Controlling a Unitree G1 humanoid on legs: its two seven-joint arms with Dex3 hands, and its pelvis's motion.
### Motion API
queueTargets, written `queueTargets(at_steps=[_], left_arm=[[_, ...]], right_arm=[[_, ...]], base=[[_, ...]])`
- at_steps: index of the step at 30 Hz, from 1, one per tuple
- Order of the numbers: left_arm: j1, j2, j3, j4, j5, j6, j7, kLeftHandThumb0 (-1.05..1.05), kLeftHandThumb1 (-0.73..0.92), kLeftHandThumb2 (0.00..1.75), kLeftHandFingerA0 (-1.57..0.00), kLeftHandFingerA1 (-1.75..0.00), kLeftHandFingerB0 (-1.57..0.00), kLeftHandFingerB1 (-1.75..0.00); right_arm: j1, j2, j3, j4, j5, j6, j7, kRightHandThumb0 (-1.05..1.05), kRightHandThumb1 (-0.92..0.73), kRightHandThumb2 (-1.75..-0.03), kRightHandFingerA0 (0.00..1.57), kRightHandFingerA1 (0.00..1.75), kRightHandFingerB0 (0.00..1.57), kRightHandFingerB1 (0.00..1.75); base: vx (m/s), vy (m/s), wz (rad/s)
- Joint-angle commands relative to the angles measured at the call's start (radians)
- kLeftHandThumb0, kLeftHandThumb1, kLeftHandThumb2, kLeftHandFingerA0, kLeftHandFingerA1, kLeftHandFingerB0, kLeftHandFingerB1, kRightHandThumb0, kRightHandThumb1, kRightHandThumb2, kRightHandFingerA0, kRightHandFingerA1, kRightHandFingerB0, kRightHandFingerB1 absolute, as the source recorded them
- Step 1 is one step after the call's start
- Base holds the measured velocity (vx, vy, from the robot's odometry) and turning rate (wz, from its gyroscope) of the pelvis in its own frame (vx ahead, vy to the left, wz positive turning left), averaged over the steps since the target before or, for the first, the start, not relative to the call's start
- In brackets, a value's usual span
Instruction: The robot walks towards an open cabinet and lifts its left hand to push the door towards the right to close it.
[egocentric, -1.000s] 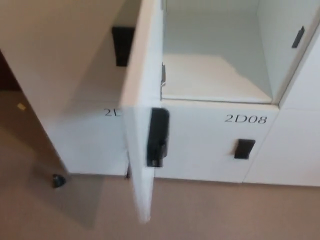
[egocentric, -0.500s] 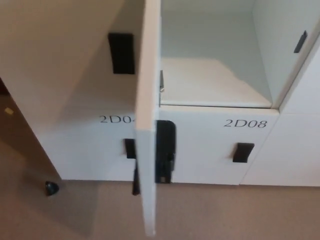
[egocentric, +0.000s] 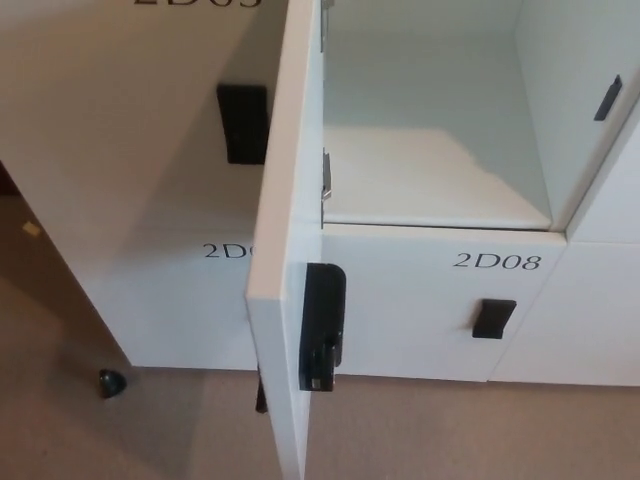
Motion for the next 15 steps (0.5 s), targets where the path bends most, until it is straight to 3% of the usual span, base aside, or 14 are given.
queueTargets(at_steps=[1,5,6,10,11,15], left_arm=[[0.000,0.012,0.003,0.007,0.007,0.012,0.017,-0.26,0.67,0.59,-0.72,-0.60,-0.51,-0.47],[-0.013,0.017,0.000,0.006,0.012,0.021,0.023,-0.25,0.67,0.59,-0.72,-0.58,-0.51,-0.47],[-0.013,0.018,0.001,0.006,0.011,0.019,0.020,-0.34,0.55,0.79,-0.66,-0.65,-0.46,-0.55],[-0.016,0.020,-0.001,0.008,0.013,0.016,0.022,-0.34,0.54,0.78,-0.66,-0.64,-0.46,-0.55],[-0.017,0.021,-0.002,0.010,0.015,0.014,0.023,-0.27,0.66,0.59,-0.70,-0.55,-0.50,-0.46],[-0.028,0.023,0.007,0.014,0.004,0.017,0.013,-0.27,0.67,0.59,-0.72,-0.57,-0.51,-0.46]], right_arm=[[0.000,-0.008,0.002,0.002,-0.006,0.007,-0.008,-0.47,-0.72,-0.62,0.59,0.45,0.46,0.37],[-0.023,-0.008,0.007,0.013,-0.010,0.012,-0.010,-0.46,-0.73,-0.62,0.58,0.44,0.47,0.38],[-0.024,-0.006,0.006,0.012,-0.007,0.010,-0.006,-0.47,-0.73,-0.62,0.57,0.44,0.47,0.38],[-0.030,-0.005,0.008,0.009,-0.005,0.010,-0.004,-0.52,-0.70,-0.64,0.57,0.45,0.43,0.38],[-0.040,-0.006,0.009,0.019,-0.006,0.012,-0.004,-0.49,-0.70,-0.62,0.56,0.45,0.44,0.38],[-0.076,-0.013,0.018,0.060,-0.017,0.003,-0.003,-0.49,-0.71,-0.62,0.56,0.44,0.44,0.38]], base=[[0.03,-0.081,0.02],[0.00,0.000,0.00],[0.00,0.000,0.00],[0.00,0.000,0.00],[0.00,0.000,0.00],[0.00,0.000,0.00]])
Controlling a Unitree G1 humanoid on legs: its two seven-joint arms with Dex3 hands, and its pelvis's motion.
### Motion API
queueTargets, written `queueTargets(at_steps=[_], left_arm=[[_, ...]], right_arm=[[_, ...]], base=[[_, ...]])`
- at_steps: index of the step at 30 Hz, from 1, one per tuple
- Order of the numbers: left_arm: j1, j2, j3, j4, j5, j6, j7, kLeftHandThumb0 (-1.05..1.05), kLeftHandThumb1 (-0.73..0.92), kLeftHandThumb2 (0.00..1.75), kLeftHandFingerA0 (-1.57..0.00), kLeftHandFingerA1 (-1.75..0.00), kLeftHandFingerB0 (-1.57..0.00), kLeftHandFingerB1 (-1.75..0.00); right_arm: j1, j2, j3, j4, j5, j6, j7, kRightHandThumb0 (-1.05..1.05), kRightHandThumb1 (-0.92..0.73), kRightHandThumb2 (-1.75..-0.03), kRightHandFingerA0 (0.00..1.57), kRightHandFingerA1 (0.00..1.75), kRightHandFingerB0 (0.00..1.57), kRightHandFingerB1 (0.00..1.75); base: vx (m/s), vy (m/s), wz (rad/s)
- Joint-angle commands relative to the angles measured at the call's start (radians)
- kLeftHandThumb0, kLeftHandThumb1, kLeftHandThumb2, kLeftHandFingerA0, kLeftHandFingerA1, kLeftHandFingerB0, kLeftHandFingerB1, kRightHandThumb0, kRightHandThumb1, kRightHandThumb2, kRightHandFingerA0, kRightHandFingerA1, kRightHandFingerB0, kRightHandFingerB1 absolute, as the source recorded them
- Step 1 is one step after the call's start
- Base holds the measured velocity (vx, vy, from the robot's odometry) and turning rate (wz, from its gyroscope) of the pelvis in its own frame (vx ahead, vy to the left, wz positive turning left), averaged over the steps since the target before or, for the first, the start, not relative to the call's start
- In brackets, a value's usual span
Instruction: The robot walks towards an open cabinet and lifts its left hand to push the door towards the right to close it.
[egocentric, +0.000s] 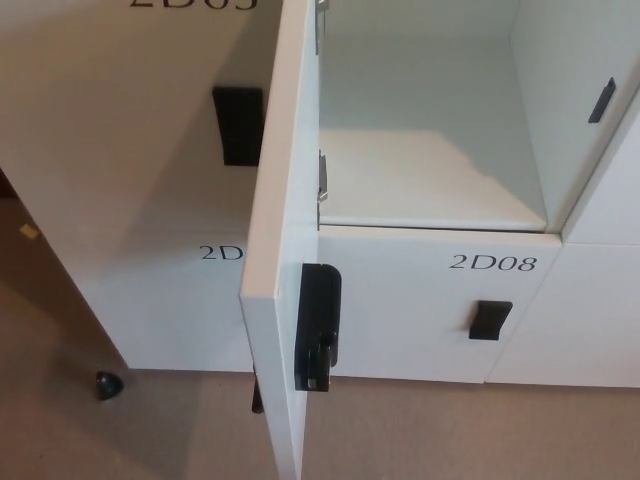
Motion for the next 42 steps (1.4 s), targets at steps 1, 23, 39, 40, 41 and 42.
queueTargets(at_steps=[1,23,39,40,41,42], left_arm=[[-0.014,0.022,0.008,0.008,0.002,0.017,0.002,-0.27,0.67,0.59,-0.72,-0.57,-0.51,-0.46],[0.008,0.033,-0.002,0.004,0.012,0.005,0.012,-0.28,0.64,0.58,-0.72,-0.57,-0.52,-0.47],[-0.001,0.041,-0.012,0.000,0.017,0.002,0.013,-0.28,0.66,0.59,-0.71,-0.57,-0.50,-0.46],[-0.003,0.041,-0.012,0.000,0.017,0.003,0.011,-0.28,0.66,0.59,-0.71,-0.57,-0.50,-0.46],[-0.005,0.042,-0.012,-0.001,0.016,0.004,0.009,-0.28,0.66,0.59,-0.71,-0.57,-0.50,-0.46],[-0.011,0.043,-0.012,-0.003,0.016,0.005,0.006,-0.28,0.66,0.59,-0.69,-0.56,-0.49,-0.45]], right_arm=[[-0.032,-0.013,0.008,0.040,-0.016,0.001,-0.002,-0.49,-0.71,-0.62,0.56,0.44,0.44,0.38],[-0.032,-0.012,0.034,0.036,-0.025,0.007,-0.005,-0.48,-0.74,-0.62,0.58,0.44,0.48,0.38],[-0.036,-0.006,0.039,0.007,-0.024,0.027,-0.006,-0.50,-0.72,-0.64,0.57,0.46,0.43,0.38],[-0.034,-0.005,0.040,-0.002,-0.024,0.029,-0.006,-0.50,-0.72,-0.64,0.57,0.46,0.43,0.38],[-0.032,-0.004,0.041,-0.010,-0.024,0.031,-0.005,-0.50,-0.72,-0.64,0.57,0.46,0.43,0.38],[-0.037,-0.002,0.036,-0.011,-0.017,0.039,-0.003,-0.48,-0.73,-0.62,0.57,0.45,0.47,0.39]], base=[[0.00,0.000,0.00],[0.00,-0.041,0.02],[0.12,-0.185,0.05],[0.13,0.135,-0.20],[0.12,0.178,-0.34],[0.13,0.223,-0.65]])
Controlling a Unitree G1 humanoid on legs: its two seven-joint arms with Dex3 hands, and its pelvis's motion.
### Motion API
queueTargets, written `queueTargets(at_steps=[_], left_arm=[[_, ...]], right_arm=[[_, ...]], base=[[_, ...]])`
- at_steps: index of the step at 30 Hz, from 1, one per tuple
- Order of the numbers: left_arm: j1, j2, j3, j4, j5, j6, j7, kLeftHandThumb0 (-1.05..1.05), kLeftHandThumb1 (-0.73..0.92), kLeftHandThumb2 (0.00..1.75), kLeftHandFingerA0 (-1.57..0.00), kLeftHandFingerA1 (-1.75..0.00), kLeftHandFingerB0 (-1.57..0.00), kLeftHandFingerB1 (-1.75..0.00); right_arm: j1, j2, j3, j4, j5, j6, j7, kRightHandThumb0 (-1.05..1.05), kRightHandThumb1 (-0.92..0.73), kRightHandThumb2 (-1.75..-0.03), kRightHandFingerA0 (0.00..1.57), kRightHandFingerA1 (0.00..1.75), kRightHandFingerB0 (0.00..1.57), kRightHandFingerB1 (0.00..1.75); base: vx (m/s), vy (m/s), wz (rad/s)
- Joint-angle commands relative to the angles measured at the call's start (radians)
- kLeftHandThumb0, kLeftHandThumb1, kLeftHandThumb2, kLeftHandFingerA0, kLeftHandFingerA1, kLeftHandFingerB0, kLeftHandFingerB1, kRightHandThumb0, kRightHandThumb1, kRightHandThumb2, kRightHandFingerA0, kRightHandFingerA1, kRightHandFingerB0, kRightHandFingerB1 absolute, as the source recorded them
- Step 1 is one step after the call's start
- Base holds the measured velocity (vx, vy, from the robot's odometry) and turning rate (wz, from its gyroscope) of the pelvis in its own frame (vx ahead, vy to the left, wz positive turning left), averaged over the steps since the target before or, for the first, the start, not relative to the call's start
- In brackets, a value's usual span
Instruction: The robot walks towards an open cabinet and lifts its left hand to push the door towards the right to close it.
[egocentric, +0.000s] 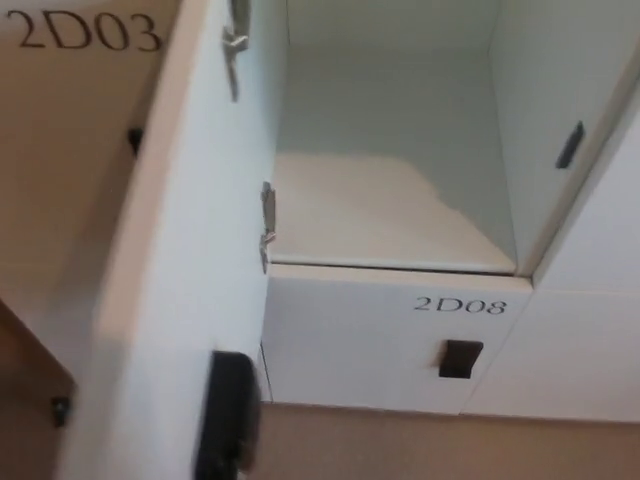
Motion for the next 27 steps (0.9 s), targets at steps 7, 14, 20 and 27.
queueTargets(at_steps=[7,14,20,27], left_arm=[[-0.039,0.030,-0.005,-0.005,0.018,0.023,0.010,-0.28,0.62,0.58,-0.73,-0.56,-0.51,-0.45],[-0.041,0.034,-0.004,-0.004,0.019,0.018,0.004,-0.28,0.62,0.59,-0.72,-0.57,-0.49,-0.45],[-0.046,0.027,0.023,-0.004,-0.005,0.017,-0.005,-0.27,0.65,0.59,-0.72,-0.62,-0.51,-0.47],[-0.046,-0.028,0.125,-0.045,-0.095,-0.025,0.000,-0.40,0.72,0.61,-0.51,-0.53,-0.43,-0.41]], right_arm=[[-0.025,-0.007,0.011,0.013,-0.023,0.023,-0.015,-0.50,-0.57,-0.98,0.51,0.60,0.33,0.51],[-0.025,-0.015,0.023,0.018,-0.040,-0.004,-0.018,-0.52,-0.60,-0.97,0.56,0.61,0.37,0.52],[-0.043,-0.015,0.024,0.037,-0.038,-0.010,-0.016,-0.50,-0.73,-0.62,0.59,0.44,0.50,0.39],[-0.013,-0.021,0.035,-0.038,-0.048,-0.016,-0.006,-0.52,-0.72,-0.63,0.55,0.43,0.47,0.38]], base=[[0.07,0.225,0.13],[0.03,0.022,0.03],[0.00,-0.014,0.00],[0.00,0.000,0.00]])
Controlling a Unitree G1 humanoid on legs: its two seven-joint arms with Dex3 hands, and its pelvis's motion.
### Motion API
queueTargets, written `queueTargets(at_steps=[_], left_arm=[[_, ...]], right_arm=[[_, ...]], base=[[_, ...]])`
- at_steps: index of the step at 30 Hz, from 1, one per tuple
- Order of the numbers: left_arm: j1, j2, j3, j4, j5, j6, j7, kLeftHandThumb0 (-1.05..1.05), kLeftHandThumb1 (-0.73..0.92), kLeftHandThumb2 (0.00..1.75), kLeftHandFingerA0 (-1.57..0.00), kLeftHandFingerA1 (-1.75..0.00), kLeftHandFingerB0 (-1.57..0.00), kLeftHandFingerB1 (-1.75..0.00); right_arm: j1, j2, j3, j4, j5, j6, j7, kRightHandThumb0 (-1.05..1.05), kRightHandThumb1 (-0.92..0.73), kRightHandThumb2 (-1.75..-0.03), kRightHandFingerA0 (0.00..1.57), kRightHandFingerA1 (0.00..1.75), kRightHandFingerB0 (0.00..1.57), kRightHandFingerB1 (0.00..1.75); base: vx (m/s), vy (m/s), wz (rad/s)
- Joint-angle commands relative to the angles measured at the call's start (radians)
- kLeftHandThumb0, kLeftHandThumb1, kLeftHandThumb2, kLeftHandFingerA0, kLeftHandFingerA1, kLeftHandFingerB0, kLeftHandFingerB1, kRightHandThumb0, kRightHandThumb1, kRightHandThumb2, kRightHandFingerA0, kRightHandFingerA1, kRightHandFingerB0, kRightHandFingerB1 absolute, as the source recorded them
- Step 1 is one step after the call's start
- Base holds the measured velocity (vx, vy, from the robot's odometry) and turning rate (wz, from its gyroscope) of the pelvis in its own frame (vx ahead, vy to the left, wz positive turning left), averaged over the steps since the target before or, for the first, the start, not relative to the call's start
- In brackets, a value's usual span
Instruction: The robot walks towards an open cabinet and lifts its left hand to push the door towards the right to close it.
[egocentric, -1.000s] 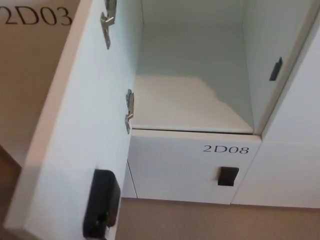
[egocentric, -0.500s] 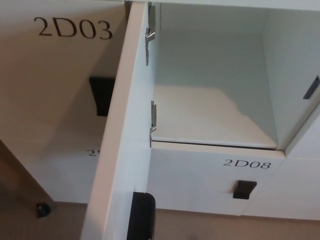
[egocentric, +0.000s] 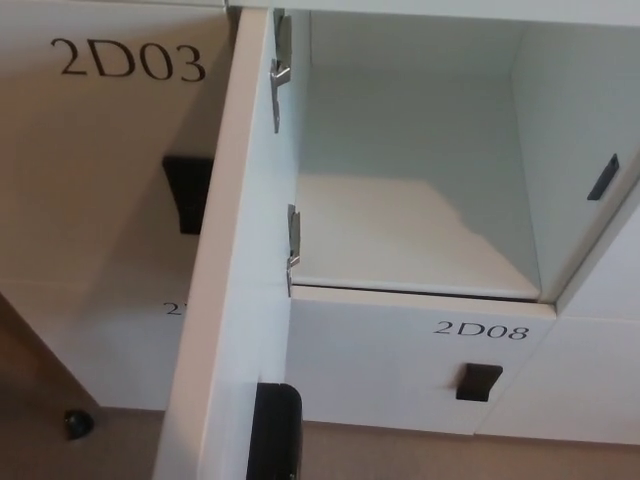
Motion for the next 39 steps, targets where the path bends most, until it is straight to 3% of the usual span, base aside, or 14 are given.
queueTargets(at_steps=[1,12,17,18,22,24,25,26,31,32,34,35,37,39], left_arm=[[0.002,-0.039,0.074,-0.056,-0.090,-0.032,-0.007,-0.56,0.60,0.88,-0.30,-0.55,-0.27,-0.49],[-0.093,-0.226,0.000,-0.497,-0.076,0.008,0.028,-0.60,0.82,0.64,-0.25,-0.38,-0.24,-0.31],[-0.424,-0.654,-0.333,-0.593,0.113,0.229,0.151,-0.82,0.71,0.62,-0.37,-0.62,-0.43,-0.52],[-0.508,-0.766,-0.394,-0.513,0.158,0.251,0.174,-0.91,0.44,0.93,-0.69,-0.57,-0.53,-0.44],[-0.664,-1.080,-0.539,-0.306,0.234,0.255,0.175,-0.84,0.47,0.90,-0.61,-0.54,-0.39,-0.41],[-0.691,-1.268,-0.635,-0.247,0.254,0.257,0.125,-0.73,0.76,0.63,-0.43,-0.47,-0.34,-0.39],[-0.666,-1.383,-0.721,-0.207,0.230,0.242,0.037,-0.56,0.92,1.10,0.00,0.00,0.00,0.00],[-0.647,-1.458,-0.779,-0.179,0.212,0.230,-0.025,-0.56,0.92,1.10,0.00,0.00,0.00,0.00],[-0.501,-1.399,-1.231,-0.391,-0.062,0.236,-0.119,-0.39,0.92,1.52,0.00,0.00,0.00,0.00],[-0.446,-1.315,-1.390,-0.555,-0.167,0.271,-0.106,-0.51,0.64,0.59,-0.50,-0.39,-0.43,-0.36],[-0.416,-1.259,-1.480,-0.662,-0.229,0.296,-0.090,-0.51,0.64,0.59,-0.50,-0.39,-0.43,-0.36],[-0.402,-1.224,-1.523,-0.731,-0.264,0.315,-0.082,-0.48,0.63,0.59,-0.49,-0.38,-0.43,-0.36],[-0.405,-1.211,-1.525,-0.757,-0.275,0.323,-0.077,-0.48,0.63,0.59,-0.49,-0.38,-0.43,-0.36],[-0.410,-1.203,-1.522,-0.768,-0.268,0.326,-0.074,-0.48,0.64,0.59,-0.48,-0.37,-0.42,-0.35]], right_arm=[[0.042,-0.024,0.009,-0.090,-0.007,-0.012,0.021,-0.54,-0.71,-0.62,0.54,0.45,0.45,0.39],[0.269,-0.089,-0.050,-0.397,0.061,-0.006,0.121,-0.52,-0.74,-0.62,0.51,0.44,0.44,0.39],[0.399,-0.096,-0.094,-0.452,0.099,-0.049,0.149,-0.54,-0.73,-0.63,0.53,0.43,0.45,0.38],[0.405,-0.084,-0.093,-0.449,0.103,-0.065,0.153,-0.50,-0.73,-0.62,0.53,0.44,0.44,0.39],[0.473,-0.032,-0.068,-0.586,0.104,-0.032,0.137,-0.46,-0.75,-0.62,0.51,0.46,0.42,0.39],[0.470,-0.027,-0.052,-0.497,0.085,-0.246,0.147,-0.49,-0.81,-0.64,0.49,0.53,0.42,0.42],[0.467,-0.021,-0.042,-0.488,0.072,-0.299,0.140,-0.49,-0.81,-0.64,0.49,0.53,0.42,0.42],[0.465,-0.017,-0.036,-0.489,0.064,-0.322,0.133,-0.49,-0.81,-0.64,0.49,0.53,0.42,0.42],[0.461,-0.026,-0.037,-0.534,0.052,-0.296,0.123,-0.49,-0.81,-0.64,0.49,0.53,0.42,0.42],[0.387,0.005,-0.073,-0.403,0.194,-0.443,0.313,0.28,-0.88,-0.77,0.50,0.86,0.27,0.68],[0.332,0.029,-0.099,-0.302,0.300,-0.555,0.456,0.28,-0.88,-0.77,0.50,0.86,0.27,0.68],[0.331,0.031,-0.092,-0.377,0.248,-0.300,0.342,-0.73,-0.66,-0.61,0.67,0.41,0.60,0.39],[0.356,0.021,-0.070,-0.520,0.129,0.073,0.128,-0.73,-0.66,-0.61,0.67,0.41,0.60,0.39],[0.386,0.024,-0.060,-0.554,0.129,0.008,0.126,-0.50,-0.70,-0.60,0.54,0.49,0.46,0.41]], base=[[0.00,0.000,0.00],[0.00,0.000,0.00],[0.00,0.000,0.00],[0.00,0.000,0.00],[0.00,0.000,0.00],[0.00,0.003,0.05],[0.00,0.006,0.13],[0.00,0.002,0.19],[0.00,0.003,0.21],[0.00,0.000,0.00],[0.00,0.007,0.04],[0.00,0.000,0.00],[0.00,0.000,0.00],[0.00,0.002,0.03]])
